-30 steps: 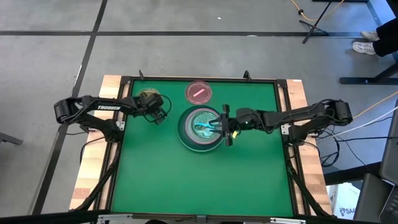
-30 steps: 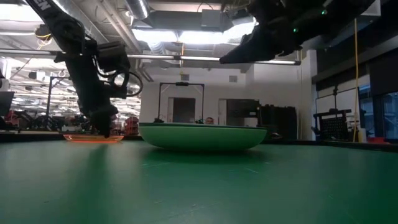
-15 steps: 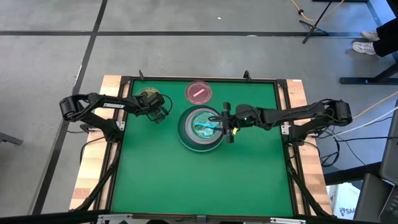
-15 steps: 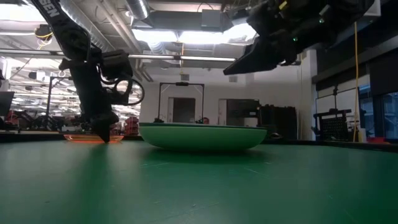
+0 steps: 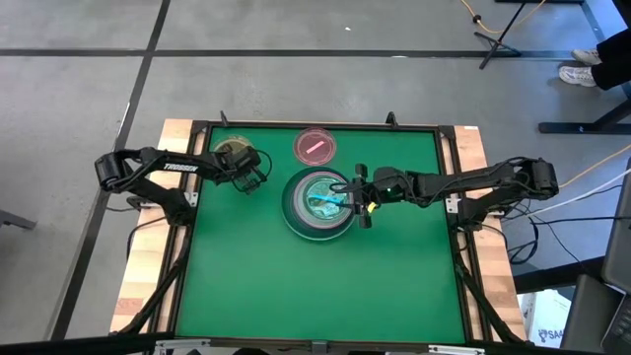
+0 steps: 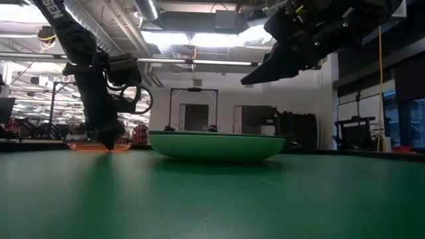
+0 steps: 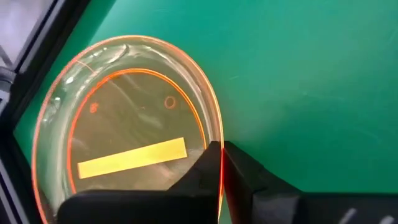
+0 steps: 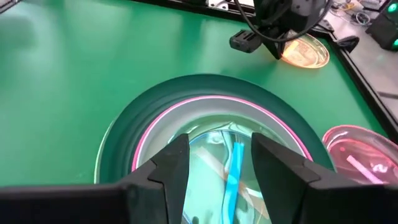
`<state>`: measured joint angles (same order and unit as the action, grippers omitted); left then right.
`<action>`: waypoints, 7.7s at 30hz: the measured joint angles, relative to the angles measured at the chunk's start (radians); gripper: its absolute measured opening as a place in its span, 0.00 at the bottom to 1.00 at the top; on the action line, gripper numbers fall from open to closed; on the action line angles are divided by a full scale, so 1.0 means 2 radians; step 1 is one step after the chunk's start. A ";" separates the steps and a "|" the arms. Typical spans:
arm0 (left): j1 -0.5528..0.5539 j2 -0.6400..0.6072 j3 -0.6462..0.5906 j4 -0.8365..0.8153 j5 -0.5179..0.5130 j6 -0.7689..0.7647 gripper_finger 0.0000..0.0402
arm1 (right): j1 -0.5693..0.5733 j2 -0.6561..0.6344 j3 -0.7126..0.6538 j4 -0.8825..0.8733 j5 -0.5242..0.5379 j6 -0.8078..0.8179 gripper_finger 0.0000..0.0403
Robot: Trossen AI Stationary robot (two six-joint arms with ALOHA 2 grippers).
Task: Stack plastic plates
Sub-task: Stack the yellow transparent plate on the blue transparent plate, then stack the red transparent plate on the yellow transparent plate, then return to Home Position
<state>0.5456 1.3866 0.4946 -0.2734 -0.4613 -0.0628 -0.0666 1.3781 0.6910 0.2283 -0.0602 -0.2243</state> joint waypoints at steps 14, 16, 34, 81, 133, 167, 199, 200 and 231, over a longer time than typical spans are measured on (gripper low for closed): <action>-0.085 -0.038 0.056 0.001 -0.004 0.059 0.00 | 0.001 0.000 0.000 -0.090 0.038 0.086 0.41; -0.099 -0.040 0.067 0.000 -0.011 0.066 0.00 | 0.008 0.000 -0.005 -0.090 0.041 0.102 0.41; -0.255 -0.041 0.148 0.053 0.093 0.129 0.01 | 0.117 0.000 -0.069 -0.057 0.167 0.202 0.41; -0.170 0.013 0.188 0.172 0.127 0.085 0.37 | 0.155 -0.001 -0.078 -0.053 0.414 0.212 0.41; 0.136 0.317 0.349 0.078 0.353 -0.009 0.37 | -0.013 0.000 -0.081 -0.062 0.347 0.127 0.41; 0.117 0.291 0.348 0.049 0.284 0.064 0.01 | -0.013 0.000 -0.081 -0.063 0.335 0.132 0.41; -0.001 0.117 0.350 0.027 0.319 0.074 0.00 | -0.013 0.000 -0.081 -0.210 0.436 0.235 0.41; -0.008 0.120 0.350 0.019 0.318 0.075 0.00 | -0.013 0.000 -0.081 -0.214 0.436 0.239 0.41; -0.109 0.169 0.350 0.009 0.273 0.072 0.27 | -0.013 0.000 -0.081 -0.203 0.387 0.228 0.41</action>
<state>0.3272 1.7252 1.1942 -0.2546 0.0848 0.0811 -0.0921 1.3781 0.5285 -0.1770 0.7139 0.2312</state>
